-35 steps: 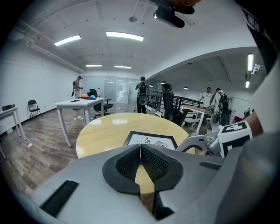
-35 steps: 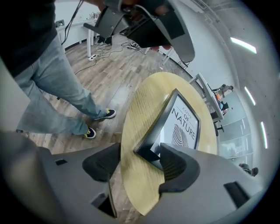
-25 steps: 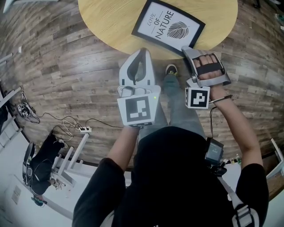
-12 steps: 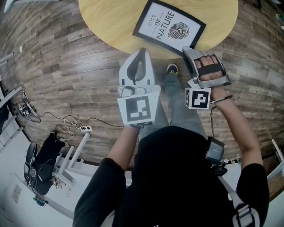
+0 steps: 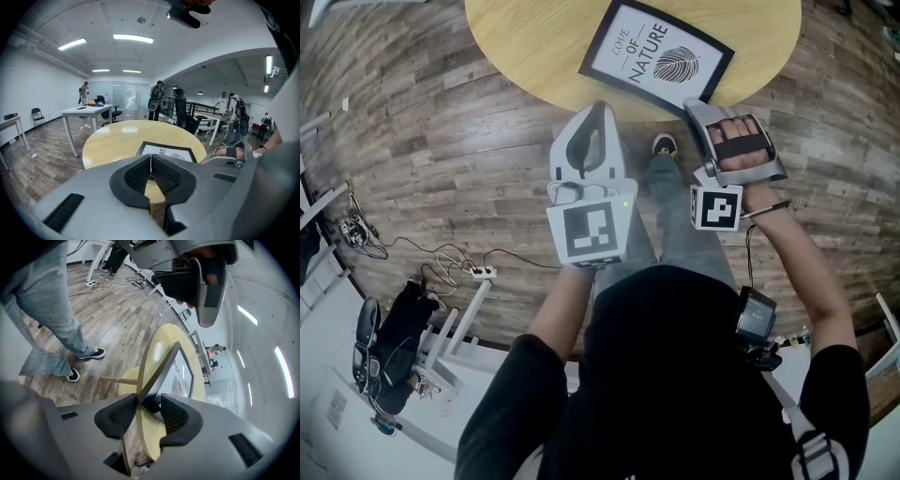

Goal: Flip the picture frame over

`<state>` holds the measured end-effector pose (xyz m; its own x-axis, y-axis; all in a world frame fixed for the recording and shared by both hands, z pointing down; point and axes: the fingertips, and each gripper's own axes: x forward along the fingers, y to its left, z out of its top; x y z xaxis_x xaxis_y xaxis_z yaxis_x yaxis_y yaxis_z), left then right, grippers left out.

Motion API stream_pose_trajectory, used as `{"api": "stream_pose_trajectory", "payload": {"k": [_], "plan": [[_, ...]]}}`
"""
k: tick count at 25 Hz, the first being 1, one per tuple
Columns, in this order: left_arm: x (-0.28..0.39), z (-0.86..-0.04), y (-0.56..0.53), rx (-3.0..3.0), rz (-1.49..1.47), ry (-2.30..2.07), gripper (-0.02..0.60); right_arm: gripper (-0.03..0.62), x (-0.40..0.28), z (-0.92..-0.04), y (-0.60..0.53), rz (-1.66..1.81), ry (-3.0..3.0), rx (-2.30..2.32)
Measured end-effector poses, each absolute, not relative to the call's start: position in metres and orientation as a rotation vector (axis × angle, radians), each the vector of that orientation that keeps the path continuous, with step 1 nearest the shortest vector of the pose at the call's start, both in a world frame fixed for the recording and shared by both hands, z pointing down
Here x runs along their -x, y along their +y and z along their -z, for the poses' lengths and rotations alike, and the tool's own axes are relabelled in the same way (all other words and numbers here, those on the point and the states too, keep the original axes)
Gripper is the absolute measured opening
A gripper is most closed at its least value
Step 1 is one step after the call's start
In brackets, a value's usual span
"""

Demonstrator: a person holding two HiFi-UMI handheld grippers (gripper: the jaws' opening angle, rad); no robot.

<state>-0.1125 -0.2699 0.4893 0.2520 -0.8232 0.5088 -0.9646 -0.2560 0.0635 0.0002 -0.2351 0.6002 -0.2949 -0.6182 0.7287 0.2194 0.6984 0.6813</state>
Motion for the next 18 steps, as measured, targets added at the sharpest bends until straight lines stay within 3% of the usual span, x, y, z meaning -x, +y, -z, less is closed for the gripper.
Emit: {"api": "stream_pose_trajectory", "payload": {"k": [18], "plan": [[0.100, -0.479, -0.264, -2.152, -0.536, -1.677, 0.025, 0.132, 0.007, -0.565, -0.227, 0.869, -1.814, -0.353]]}}
